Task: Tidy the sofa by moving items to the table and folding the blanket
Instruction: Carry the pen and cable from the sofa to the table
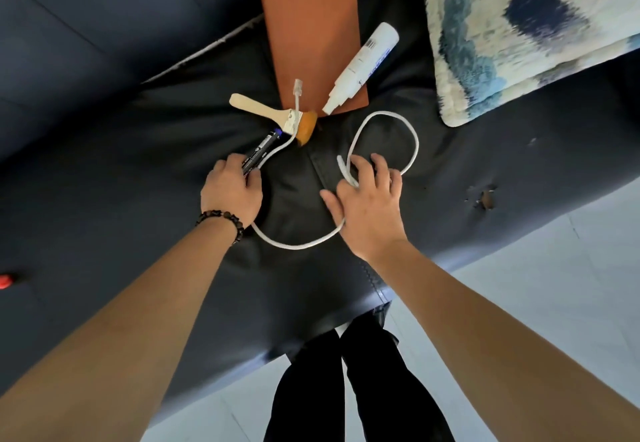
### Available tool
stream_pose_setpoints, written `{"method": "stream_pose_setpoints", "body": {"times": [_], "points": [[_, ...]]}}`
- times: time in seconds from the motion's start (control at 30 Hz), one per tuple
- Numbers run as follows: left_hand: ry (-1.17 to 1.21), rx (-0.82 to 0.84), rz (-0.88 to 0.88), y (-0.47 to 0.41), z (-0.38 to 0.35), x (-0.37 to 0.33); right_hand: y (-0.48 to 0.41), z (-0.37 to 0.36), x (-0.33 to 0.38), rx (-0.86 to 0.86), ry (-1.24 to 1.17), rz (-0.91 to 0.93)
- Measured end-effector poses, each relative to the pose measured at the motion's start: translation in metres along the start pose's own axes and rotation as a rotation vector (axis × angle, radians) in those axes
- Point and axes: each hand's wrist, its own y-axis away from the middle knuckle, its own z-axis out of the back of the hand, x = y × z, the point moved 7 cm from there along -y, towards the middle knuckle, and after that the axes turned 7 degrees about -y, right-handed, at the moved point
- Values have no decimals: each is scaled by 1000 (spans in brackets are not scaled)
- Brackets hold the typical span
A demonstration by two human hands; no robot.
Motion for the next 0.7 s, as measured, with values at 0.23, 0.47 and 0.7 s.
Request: {"method": "stream_pose_setpoints", "body": {"times": [0.23, 0.47, 0.7], "points": [[113, 101, 57, 39, 0, 24, -14, 20, -4, 188, 12, -3], [142, 30, 85, 83, -6, 25, 22, 21, 1, 425, -52, 19], [165, 68, 39, 93, -10, 33, 41, 15, 5, 361, -369, -149]]}}
